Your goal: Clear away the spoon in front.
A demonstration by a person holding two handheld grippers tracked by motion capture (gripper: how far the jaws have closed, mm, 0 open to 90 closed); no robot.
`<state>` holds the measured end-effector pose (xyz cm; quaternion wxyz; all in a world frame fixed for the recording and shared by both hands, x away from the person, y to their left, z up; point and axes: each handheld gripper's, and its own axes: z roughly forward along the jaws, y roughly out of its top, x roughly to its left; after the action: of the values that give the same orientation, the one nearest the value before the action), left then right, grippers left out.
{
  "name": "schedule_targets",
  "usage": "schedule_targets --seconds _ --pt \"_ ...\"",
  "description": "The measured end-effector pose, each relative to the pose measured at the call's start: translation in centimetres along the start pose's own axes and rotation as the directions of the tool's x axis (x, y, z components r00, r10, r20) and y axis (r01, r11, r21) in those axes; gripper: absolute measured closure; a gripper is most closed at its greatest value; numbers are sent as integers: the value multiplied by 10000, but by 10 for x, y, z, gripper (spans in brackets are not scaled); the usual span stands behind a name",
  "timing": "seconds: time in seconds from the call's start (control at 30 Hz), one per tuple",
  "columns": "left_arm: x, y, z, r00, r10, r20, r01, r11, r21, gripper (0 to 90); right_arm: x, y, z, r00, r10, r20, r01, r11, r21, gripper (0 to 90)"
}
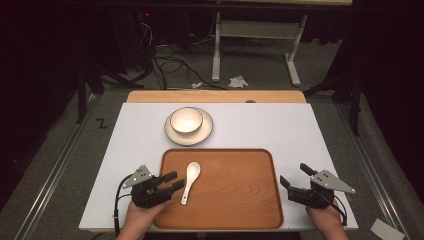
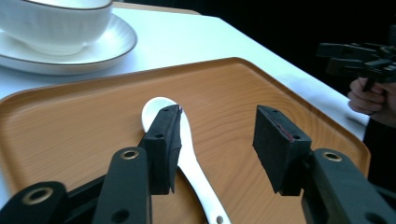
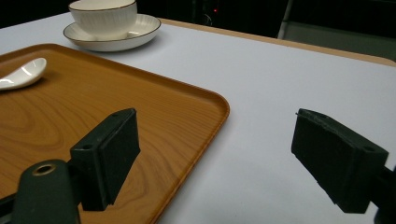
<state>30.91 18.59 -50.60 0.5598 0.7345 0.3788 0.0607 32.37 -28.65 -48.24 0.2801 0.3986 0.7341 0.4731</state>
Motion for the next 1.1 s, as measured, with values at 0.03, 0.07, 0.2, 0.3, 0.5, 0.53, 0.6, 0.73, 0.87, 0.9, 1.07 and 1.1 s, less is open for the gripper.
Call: schedule_targets --seconds 0.03,0.07,0.2,0.3,0.5,0.53,0.6,0.73,0.87,0.9,1.07,1.1 --pt "0 0 0 10000 0 0 0 10000 0 512 0 0 0 10000 -18 -1 18 10000 -5 165" --pt "0 0 0 10000 -16 6 16 10000 11 512 0 0 0 10000 -18 -1 18 10000 -5 165" --pt "1 0 -2 9999 -153 34 153 9997 -174 521 0 0 -1 10000 55 23 -54 10000 -26 165" --pt "1 2 -8 9993 -318 -213 306 9981 -541 606 -1 0 -2 10000 71 35 -71 10000 -36 165" --pt "3 3 -16 9963 -496 -700 448 9966 -690 866 -1 0 -1 10000 20 4 -20 10000 -59 165" --pt "3 3 -16 9955 -497 -806 450 9972 -591 900 -1 0 -1 10000 36 13 -36 10000 -47 165" --pt "3 2 -15 9928 -562 -1055 528 9980 -346 900 -1 0 -2 10000 49 9 -49 10000 -53 165" --pt "1 -1 -13 9879 -152 -1543 230 9985 488 900 -1 1 -2 10000 36 4 -36 9999 -105 165" --pt "-1 -5 -12 9868 -279 -1596 454 9932 1075 900 -1 1 -3 10000 5 18 -5 9999 -118 165" --pt "-2 -5 -12 9858 -199 -1665 407 9917 1223 900 -1 1 -4 10000 45 32 -45 9999 -108 165" --pt "-9 -8 -10 9675 299 -2510 259 9760 2160 900 -2 1 -4 10000 46 40 -45 9999 -157 165" --pt "-9 -8 -9 9627 474 -2664 202 9692 2456 900 -2 1 -4 10000 51 41 -51 9999 -155 165"
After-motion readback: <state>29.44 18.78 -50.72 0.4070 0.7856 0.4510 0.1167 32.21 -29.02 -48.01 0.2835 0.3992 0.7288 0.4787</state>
